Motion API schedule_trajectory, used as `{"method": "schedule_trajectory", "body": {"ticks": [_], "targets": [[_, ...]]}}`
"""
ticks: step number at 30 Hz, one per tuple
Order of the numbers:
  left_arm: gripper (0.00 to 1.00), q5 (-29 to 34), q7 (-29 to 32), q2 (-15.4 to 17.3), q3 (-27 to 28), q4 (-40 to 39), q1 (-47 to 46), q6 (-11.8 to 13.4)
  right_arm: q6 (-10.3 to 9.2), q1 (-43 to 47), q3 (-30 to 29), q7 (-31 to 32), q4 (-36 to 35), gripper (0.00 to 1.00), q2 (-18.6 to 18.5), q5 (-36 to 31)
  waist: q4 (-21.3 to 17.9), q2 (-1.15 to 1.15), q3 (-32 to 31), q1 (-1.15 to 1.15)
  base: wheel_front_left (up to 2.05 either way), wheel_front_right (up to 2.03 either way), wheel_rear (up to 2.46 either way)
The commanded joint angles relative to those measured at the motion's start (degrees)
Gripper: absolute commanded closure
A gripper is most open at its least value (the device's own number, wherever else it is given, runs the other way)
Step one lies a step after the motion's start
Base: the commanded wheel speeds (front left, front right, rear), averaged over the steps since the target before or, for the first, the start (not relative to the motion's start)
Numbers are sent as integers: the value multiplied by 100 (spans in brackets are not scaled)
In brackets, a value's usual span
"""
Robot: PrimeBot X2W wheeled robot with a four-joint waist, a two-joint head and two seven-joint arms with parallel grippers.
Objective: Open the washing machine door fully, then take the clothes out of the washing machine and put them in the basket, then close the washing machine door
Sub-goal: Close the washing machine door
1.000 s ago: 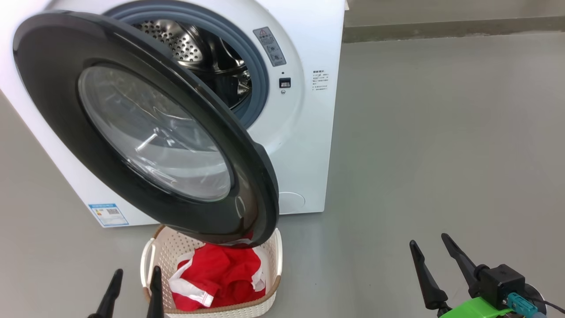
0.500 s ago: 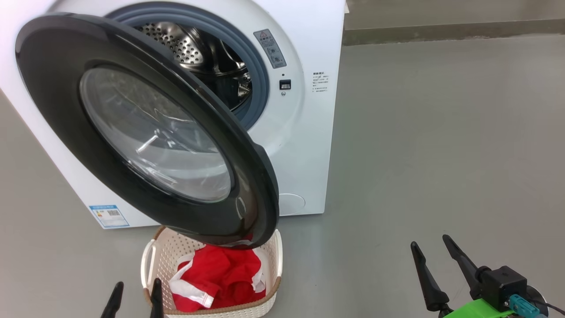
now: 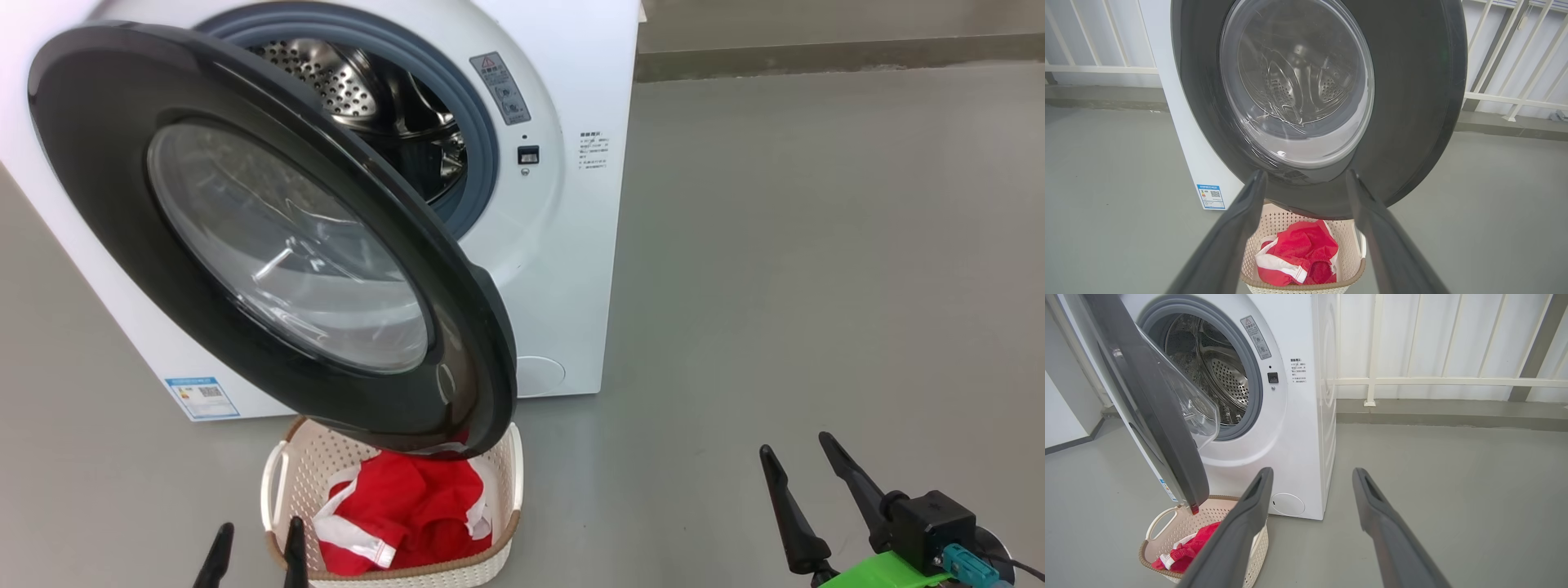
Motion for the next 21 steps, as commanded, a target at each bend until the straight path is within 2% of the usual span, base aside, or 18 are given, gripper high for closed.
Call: {"method": "schedule_trajectory", "body": {"ticks": [1,3,5,6,16,21], "targets": [[0,59,-43,58,160,-123,-131,37,36,-81,131,13,-169,0,-62,-64,5,0,5,0,0,0,0],[0,63,-33,54,145,-133,-144,51,36,-85,128,13,-175,0,-62,-52,11,0,12,0,0,0,0],[0,72,-24,57,134,-144,-154,67,36,-91,76,-2,-169,63,-62,-28,22,0,19,0,0,0,0],[0,75,-19,57,128,-152,-158,74,36,-94,81,0,-165,100,-62,-9,29,0,21,0,0,0,0],[0,137,-7,80,41,-205,-224,116,36,-211,213,23,-181,100,-62,-20,225,0,62,0,0,0,0],[0,154,-16,82,-19,-216,-281,113,36,-489,602,46,-163,100,-62,63,450,0,79,0,0,0,0]]}}
